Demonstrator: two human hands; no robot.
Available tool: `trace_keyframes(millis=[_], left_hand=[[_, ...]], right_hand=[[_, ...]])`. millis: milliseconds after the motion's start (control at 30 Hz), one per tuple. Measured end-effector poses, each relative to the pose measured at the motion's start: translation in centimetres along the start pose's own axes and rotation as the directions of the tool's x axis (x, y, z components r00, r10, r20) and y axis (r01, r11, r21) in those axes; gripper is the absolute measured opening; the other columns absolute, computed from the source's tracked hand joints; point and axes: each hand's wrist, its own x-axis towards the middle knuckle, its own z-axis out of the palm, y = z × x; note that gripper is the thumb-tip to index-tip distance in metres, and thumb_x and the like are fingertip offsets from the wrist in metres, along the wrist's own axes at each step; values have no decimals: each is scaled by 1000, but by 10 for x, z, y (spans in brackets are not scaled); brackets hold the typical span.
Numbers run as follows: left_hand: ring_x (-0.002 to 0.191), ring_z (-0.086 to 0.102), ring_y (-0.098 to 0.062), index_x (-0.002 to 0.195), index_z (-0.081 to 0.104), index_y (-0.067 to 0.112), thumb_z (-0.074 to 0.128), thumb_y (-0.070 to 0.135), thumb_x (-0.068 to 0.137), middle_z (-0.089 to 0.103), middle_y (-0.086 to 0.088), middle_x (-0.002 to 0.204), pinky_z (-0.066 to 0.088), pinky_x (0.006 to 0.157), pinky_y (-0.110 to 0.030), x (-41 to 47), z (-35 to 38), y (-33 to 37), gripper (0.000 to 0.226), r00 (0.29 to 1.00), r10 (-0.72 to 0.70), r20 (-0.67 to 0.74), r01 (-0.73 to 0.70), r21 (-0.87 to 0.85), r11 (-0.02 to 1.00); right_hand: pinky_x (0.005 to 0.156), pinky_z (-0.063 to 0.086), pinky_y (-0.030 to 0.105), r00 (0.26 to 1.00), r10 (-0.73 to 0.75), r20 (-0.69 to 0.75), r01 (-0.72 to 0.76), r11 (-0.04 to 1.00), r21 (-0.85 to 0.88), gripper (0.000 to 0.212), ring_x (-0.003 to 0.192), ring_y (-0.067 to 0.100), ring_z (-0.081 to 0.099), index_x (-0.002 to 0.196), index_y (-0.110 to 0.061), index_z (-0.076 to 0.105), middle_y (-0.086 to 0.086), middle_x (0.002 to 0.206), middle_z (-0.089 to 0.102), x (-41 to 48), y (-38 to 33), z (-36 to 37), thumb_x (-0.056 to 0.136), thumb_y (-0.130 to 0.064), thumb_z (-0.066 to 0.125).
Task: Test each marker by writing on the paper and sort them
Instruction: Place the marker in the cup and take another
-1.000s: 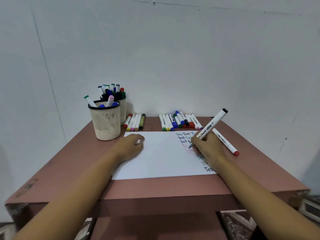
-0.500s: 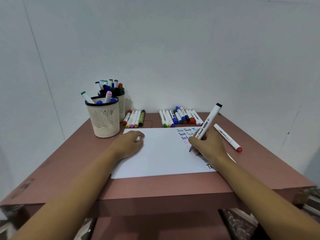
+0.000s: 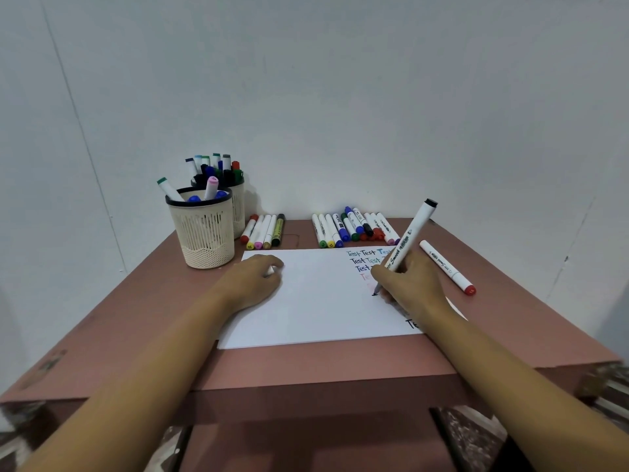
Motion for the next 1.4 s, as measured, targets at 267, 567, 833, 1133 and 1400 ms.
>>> trace_keyframes(millis=[267,567,833,1133,1400], left_hand=[[121,47,-19,130,51,24,44,25,96,51,0,135,35,96,-27,-1,-1,1,34,1000,2,-4,-2,-10,1000],[123,46,-18,130,51,24,43,25,96,49,1,137,35,98,-27,-1,-1,1,34,1000,2,-1,-2,-4,1000],[122,47,-18,129,52,23,44,25,96,51,1,136,35,98,-27,-1,-1,1,34,1000,12,-4,-12,-6,1000],[121,47,-17,128,53,22,45,23,96,52,2,135,36,97,-27,0,0,1,34,1000,20,-10,-20,-13,1000],[123,46,-17,129,52,24,44,25,96,50,2,136,35,101,-29,0,0,-1,33,1000,16,-2,-16,-5,1000]], right_hand=[[34,29,17,1000,0,-26,0,1000,-4,22,33,7,41,70,-14,45,10,62,54,1,1,0,83,-11,63],[44,33,22,998,-7,-67,4,999,-43,21,46,16,45,71,-15,46,16,71,58,3,4,1,82,-14,64],[37,31,19,1000,4,-28,-5,999,-33,23,38,11,43,70,-15,45,15,67,55,3,4,-1,82,-13,64],[33,34,19,993,-20,-114,12,997,-72,15,40,15,46,77,-7,50,27,74,61,2,2,-2,83,-12,62],[35,38,21,994,-31,-101,21,995,-93,21,46,18,48,73,-10,47,10,62,53,0,-1,-2,85,-13,63]])
